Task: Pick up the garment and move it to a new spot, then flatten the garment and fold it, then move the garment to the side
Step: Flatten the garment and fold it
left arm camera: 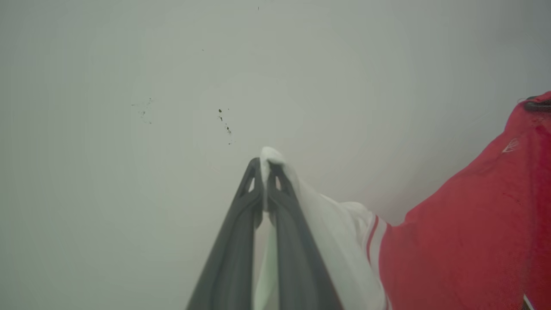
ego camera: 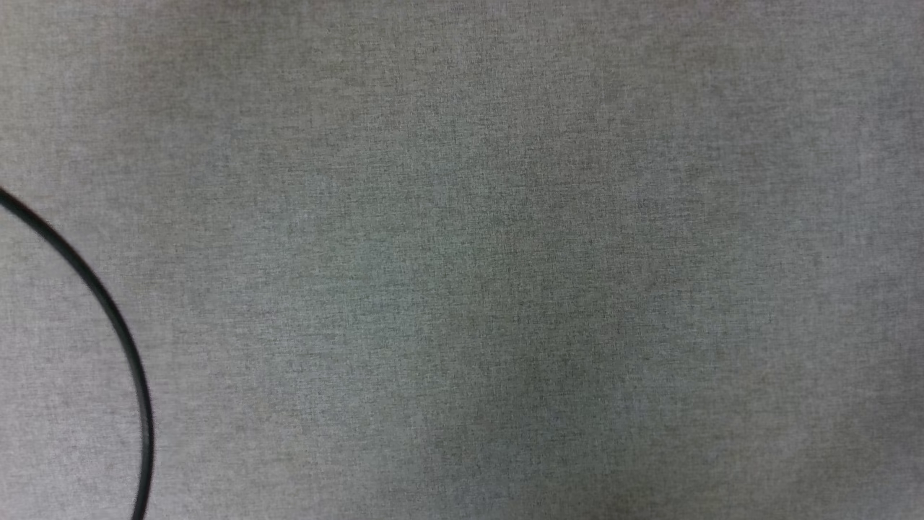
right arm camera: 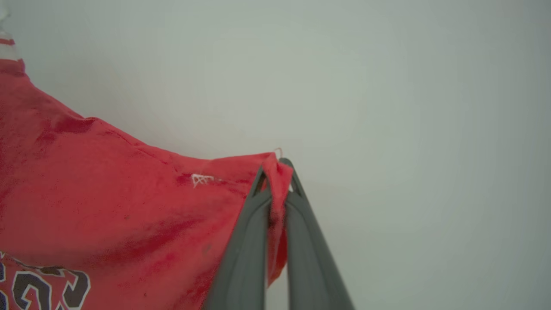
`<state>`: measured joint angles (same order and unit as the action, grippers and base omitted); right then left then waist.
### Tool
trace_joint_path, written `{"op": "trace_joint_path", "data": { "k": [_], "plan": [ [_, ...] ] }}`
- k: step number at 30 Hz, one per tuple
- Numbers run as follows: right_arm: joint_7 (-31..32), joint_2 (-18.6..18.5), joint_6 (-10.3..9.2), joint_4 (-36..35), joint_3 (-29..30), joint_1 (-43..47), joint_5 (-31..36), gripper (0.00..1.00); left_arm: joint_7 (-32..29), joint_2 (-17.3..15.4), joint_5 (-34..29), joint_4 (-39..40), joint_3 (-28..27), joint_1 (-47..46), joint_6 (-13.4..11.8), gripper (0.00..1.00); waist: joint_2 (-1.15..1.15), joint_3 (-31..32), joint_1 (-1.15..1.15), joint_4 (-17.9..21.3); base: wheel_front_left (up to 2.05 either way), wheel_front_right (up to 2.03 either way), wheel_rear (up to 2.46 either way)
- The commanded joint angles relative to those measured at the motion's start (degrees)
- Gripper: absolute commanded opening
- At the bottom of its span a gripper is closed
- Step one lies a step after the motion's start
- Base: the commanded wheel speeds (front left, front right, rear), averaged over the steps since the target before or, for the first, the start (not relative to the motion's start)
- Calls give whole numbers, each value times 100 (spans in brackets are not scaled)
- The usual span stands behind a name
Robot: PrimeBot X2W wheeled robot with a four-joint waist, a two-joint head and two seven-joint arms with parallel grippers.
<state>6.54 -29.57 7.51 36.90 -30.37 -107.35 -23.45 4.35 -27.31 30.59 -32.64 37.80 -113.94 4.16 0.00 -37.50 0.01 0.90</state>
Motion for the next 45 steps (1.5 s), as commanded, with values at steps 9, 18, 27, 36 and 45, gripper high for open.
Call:
{"op": "trace_joint_path", "data": {
  "k": [9, 18, 27, 36, 45],
  "plan": [
    [-606, 292, -4, 524, -655, 1293, -499, 0, 487, 32, 296, -372, 296, 1496, 163, 0, 0, 276, -1, 89, 0, 0, 0],
    [-1053, 281, -4, 422, -1525, 3063, -1199, 0, 755, -318, 735, 499, 537, 4184, -207, 0, 0, 1030, -1, 148, 0, 0, 0],
    [-1428, -316, -4, 64, -2407, 4707, -1790, 0, 763, -954, 1202, 1956, 757, 6890, -953, 0, 0, 1934, -1, 55, 0, 0, 0],
    [-1675, -997, -4, -462, -2800, 6406, -2160, 0, 631, -1459, 1689, 3042, 1127, 9062, -1597, 0, 0, 2741, -1, 23, 0, 0, 0],
    [-1839, -1287, -4, -647, -2647, 7990, -2031, 0, 861, -1751, 2419, 3551, 1092, 10837, -2144, 0, 0, 3281, -1, 106, 0, 0, 0]
  ]
}}
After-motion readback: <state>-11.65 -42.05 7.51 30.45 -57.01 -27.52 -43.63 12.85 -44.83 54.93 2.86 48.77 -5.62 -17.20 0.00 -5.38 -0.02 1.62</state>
